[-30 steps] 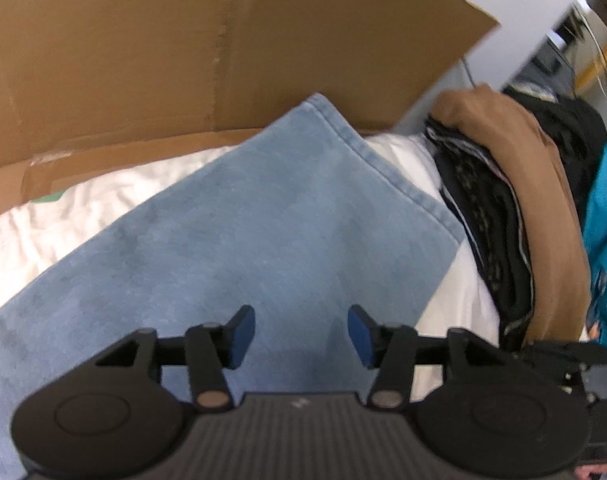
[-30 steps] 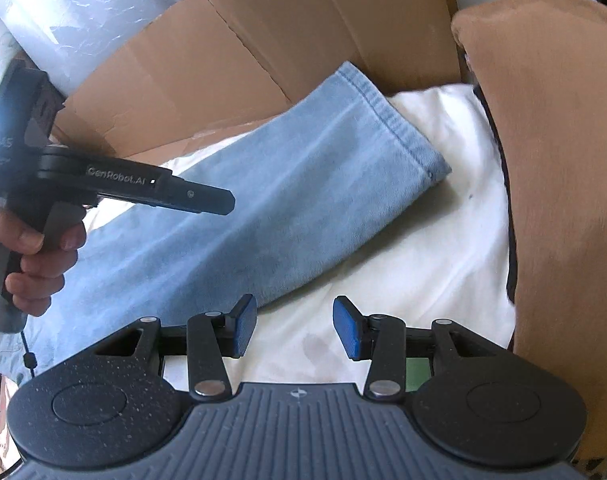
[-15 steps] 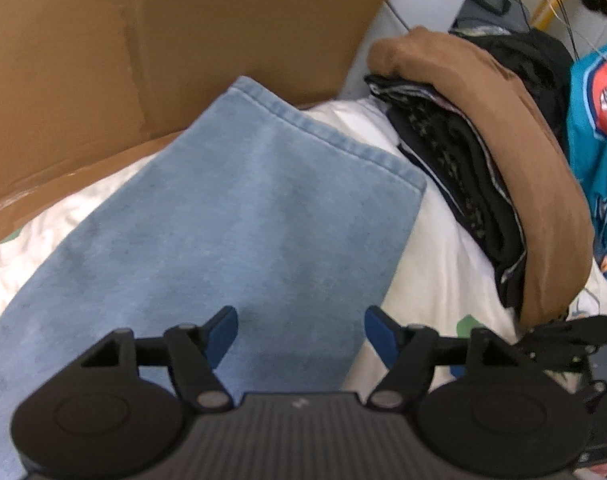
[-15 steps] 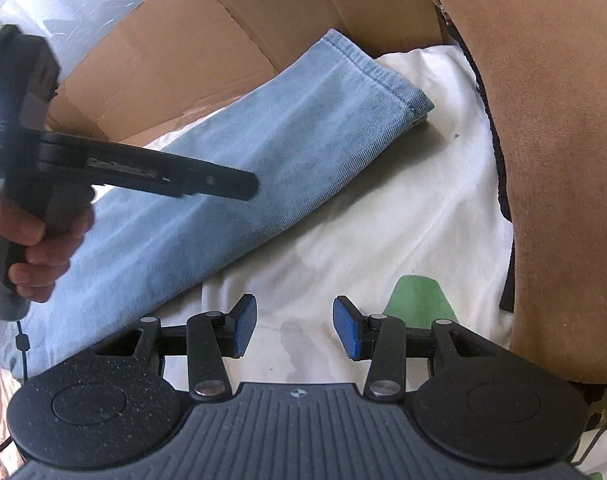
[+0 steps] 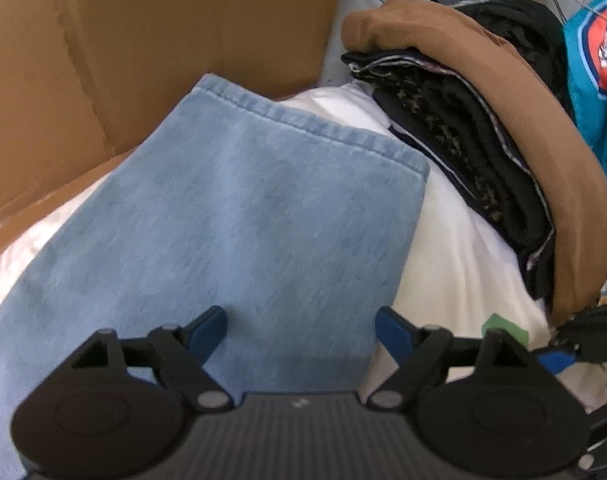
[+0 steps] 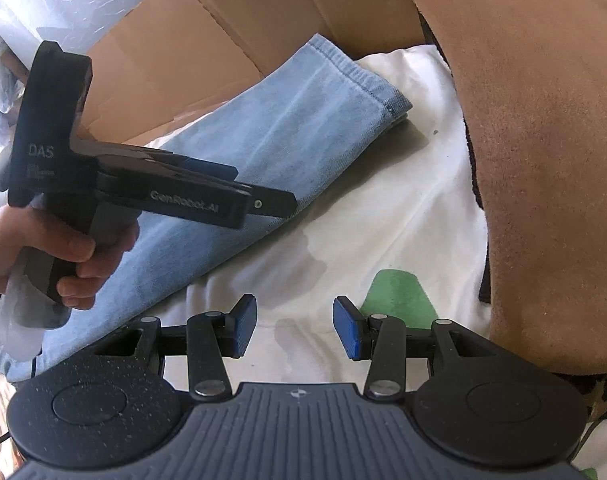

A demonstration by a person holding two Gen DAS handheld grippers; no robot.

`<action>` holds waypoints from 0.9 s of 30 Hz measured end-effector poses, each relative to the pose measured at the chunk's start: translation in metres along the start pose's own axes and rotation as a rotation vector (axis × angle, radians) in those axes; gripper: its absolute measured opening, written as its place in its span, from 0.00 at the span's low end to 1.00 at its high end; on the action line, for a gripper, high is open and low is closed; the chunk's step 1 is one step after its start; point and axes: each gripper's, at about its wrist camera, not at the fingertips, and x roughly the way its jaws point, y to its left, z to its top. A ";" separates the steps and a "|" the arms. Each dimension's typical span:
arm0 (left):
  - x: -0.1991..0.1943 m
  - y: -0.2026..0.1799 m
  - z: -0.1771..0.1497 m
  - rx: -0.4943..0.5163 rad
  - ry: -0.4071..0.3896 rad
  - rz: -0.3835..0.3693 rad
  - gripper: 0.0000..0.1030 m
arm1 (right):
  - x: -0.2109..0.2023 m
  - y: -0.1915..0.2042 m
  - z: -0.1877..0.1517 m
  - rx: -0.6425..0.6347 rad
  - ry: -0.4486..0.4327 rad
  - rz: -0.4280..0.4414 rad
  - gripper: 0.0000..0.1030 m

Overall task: Fold clothes
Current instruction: 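Move the open left tool over the jeans leg end in the box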

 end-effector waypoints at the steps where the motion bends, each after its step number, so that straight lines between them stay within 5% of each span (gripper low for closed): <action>1: 0.001 -0.003 0.001 0.013 -0.007 0.005 0.82 | 0.000 -0.001 0.000 0.002 -0.002 -0.004 0.48; 13: 0.016 -0.043 0.030 0.117 -0.072 -0.004 0.79 | -0.003 -0.016 -0.003 0.029 -0.009 -0.037 0.48; 24: 0.040 -0.055 0.035 0.175 -0.072 0.090 0.81 | -0.002 -0.024 -0.003 0.051 -0.019 -0.039 0.48; 27: 0.036 -0.052 0.035 0.179 -0.088 0.110 0.71 | -0.002 -0.022 -0.002 0.046 -0.029 -0.038 0.48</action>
